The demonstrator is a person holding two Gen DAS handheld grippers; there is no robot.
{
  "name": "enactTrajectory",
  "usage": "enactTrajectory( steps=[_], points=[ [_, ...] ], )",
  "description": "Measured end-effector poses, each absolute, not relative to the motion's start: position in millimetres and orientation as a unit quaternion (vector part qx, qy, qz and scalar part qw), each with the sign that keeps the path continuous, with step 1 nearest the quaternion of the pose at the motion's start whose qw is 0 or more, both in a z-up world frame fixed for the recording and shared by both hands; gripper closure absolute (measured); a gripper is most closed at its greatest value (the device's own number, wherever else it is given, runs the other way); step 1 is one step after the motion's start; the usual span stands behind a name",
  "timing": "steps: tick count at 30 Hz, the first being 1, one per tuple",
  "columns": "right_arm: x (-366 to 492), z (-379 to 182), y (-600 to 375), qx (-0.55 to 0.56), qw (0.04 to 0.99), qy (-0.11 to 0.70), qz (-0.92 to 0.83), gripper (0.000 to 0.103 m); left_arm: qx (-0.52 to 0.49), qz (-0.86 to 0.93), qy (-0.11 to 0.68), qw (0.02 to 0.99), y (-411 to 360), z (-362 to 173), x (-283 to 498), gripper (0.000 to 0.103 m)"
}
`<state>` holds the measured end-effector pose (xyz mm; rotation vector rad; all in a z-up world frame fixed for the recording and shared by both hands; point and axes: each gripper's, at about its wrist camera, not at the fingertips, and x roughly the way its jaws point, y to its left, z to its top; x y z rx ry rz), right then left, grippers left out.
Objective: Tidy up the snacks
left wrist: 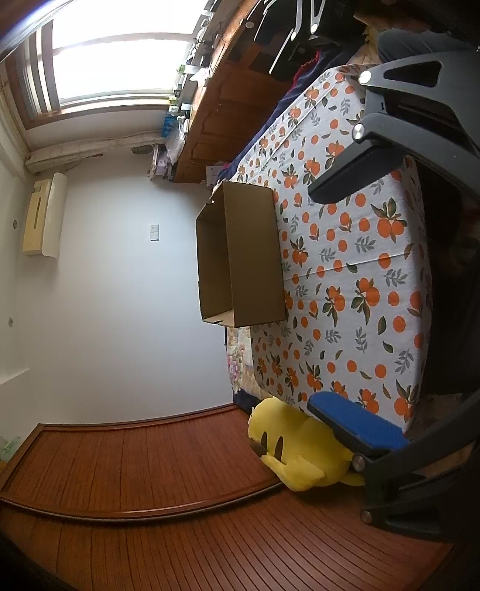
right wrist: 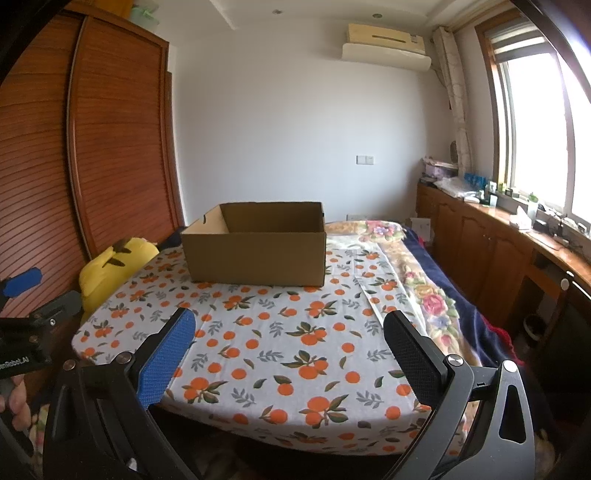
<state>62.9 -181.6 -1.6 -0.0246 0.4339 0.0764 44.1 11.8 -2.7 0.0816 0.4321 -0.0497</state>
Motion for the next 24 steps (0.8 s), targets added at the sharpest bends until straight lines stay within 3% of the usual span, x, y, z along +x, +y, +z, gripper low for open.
enactTrajectory(
  steps=[24],
  points=[
    [60.2,-0.7,-184.0,-0.013,0.977,0.212,0.033,0.0,0.044,-0.02,0.204,0.978,12.8,3.0,41.2,0.0]
  ],
)
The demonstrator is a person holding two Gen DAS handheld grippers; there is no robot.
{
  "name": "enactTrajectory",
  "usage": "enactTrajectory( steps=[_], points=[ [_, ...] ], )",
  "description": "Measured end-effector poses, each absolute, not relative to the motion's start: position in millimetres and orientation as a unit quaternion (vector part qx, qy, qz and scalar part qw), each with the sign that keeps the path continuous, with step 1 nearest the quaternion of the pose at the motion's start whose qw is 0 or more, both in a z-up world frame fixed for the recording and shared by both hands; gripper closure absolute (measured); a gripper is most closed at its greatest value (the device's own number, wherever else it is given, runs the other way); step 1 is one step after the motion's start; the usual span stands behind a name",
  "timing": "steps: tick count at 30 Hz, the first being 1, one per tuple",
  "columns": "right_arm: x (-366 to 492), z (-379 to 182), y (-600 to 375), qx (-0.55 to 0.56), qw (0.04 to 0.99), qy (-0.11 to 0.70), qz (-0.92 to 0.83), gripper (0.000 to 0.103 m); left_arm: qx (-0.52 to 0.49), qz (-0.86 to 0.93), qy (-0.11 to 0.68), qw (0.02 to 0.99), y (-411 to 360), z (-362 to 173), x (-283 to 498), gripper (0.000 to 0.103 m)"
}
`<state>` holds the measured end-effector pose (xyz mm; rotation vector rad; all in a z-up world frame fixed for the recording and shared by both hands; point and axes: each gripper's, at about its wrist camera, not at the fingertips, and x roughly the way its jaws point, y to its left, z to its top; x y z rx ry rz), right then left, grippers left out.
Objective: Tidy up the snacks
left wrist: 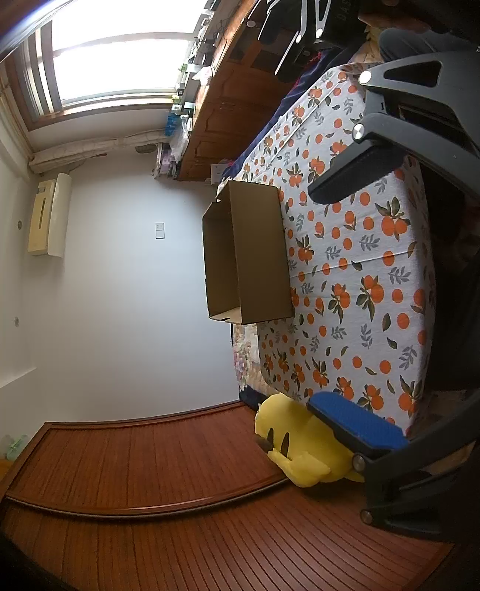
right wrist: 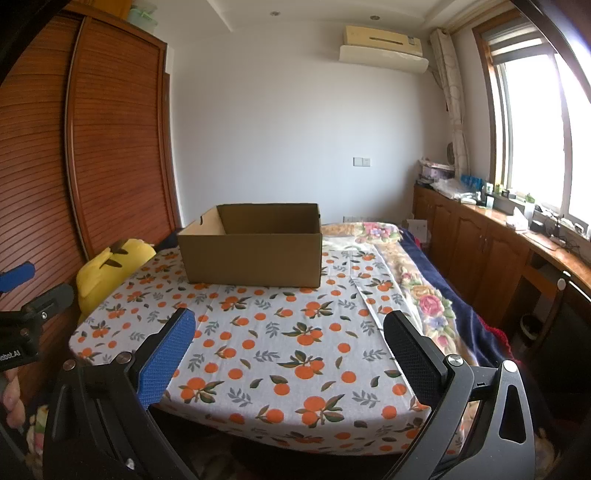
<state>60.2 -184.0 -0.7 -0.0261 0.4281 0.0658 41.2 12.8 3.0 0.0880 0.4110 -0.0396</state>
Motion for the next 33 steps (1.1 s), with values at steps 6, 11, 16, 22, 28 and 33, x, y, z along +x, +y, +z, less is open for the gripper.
enactTrajectory(
  steps=[6,11,16,22,28,33],
  points=[
    [60.2,-0.7,-184.1,-0.013,0.977,0.212,0.032,0.0,0.042,-0.019,0.203,0.978,13.8,4.0,41.7,0.0],
    [60.2,-0.9,-184.3,-0.013,0.976,0.213,0.033,0.0,0.043,-0.019,0.202,0.978,13.9,5.2,41.0,0.0],
    [60.2,-0.7,-184.6,-0.013,0.977,0.212,0.032,0.0,0.044,-0.018,0.202,0.978,13.6,4.9,40.8,0.0],
    [59.4,-0.3,-185.8,-0.013,0.977,0.21,0.031,0.0,0.043,-0.018,0.202,0.978,14.4,5.3,41.8,0.0],
    [59.5,1.0,-188.8,-0.012,0.977,0.209,0.028,0.0,0.044,-0.018,0.202,0.978,14.7,4.9,41.1,0.0],
    [59.1,1.9,-190.5,-0.011,0.978,0.208,0.027,0.0,0.043,-0.017,0.202,0.978,16.5,3.9,41.2,0.0]
  ],
)
